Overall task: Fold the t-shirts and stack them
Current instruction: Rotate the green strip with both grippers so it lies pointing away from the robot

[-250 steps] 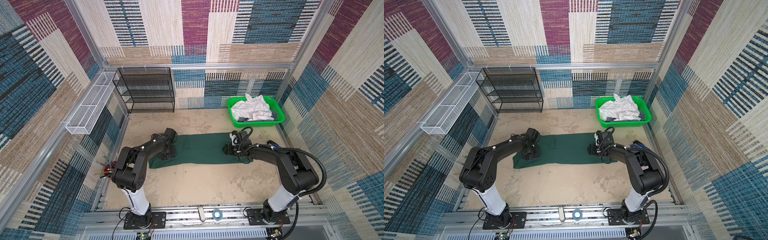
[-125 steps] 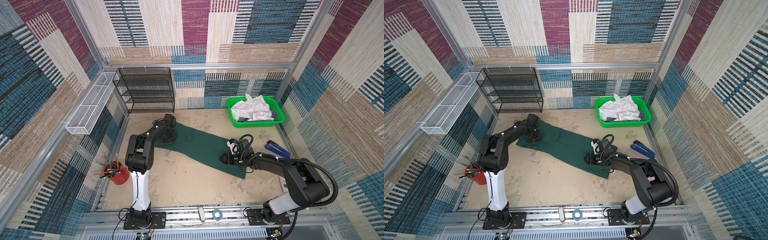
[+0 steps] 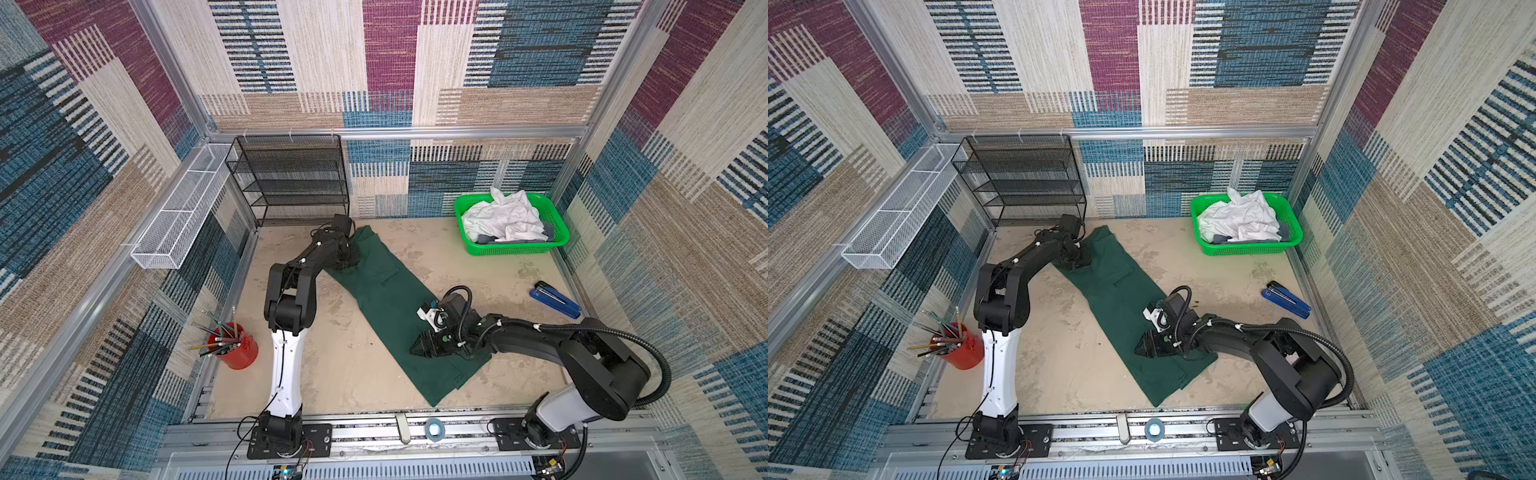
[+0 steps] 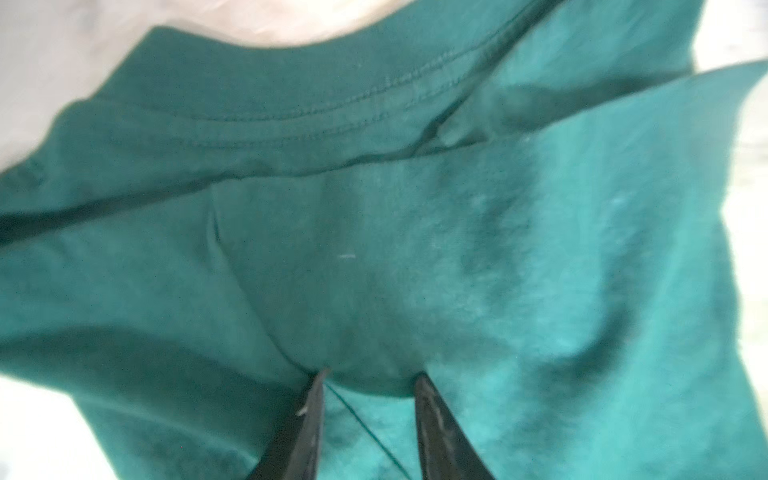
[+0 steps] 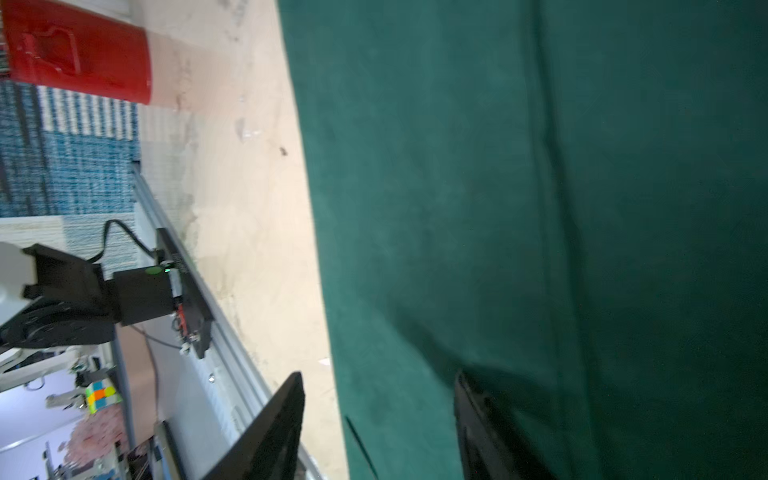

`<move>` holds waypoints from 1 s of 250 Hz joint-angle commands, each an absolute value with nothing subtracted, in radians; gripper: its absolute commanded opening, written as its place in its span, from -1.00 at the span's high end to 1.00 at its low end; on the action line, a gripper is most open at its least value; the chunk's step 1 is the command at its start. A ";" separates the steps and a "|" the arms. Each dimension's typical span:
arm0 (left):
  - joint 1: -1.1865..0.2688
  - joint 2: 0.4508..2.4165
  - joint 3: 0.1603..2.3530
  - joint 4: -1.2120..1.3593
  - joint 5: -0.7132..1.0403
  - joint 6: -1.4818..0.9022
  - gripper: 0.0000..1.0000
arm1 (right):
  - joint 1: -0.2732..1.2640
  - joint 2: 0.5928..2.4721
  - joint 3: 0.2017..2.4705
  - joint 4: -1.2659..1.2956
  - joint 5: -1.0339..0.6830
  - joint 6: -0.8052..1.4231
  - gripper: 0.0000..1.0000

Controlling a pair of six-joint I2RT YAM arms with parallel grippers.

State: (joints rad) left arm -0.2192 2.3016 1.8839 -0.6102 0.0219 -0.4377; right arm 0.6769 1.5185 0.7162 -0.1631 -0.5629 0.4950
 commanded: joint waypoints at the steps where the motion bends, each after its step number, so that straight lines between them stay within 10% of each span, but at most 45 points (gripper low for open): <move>1: -0.225 2.227 1.875 -0.521 0.109 -0.361 0.23 | 0.679 1.472 0.793 -0.230 -0.486 0.490 -0.20; 137: -0.411 1.956 1.386 -0.517 0.107 -0.471 0.22 | 0.564 1.543 0.747 -0.279 -0.187 0.423 -0.19; 250: -0.381 2.180 1.567 -0.621 0.016 -0.453 0.22 | 0.579 1.523 0.600 -0.184 -0.340 0.448 -0.17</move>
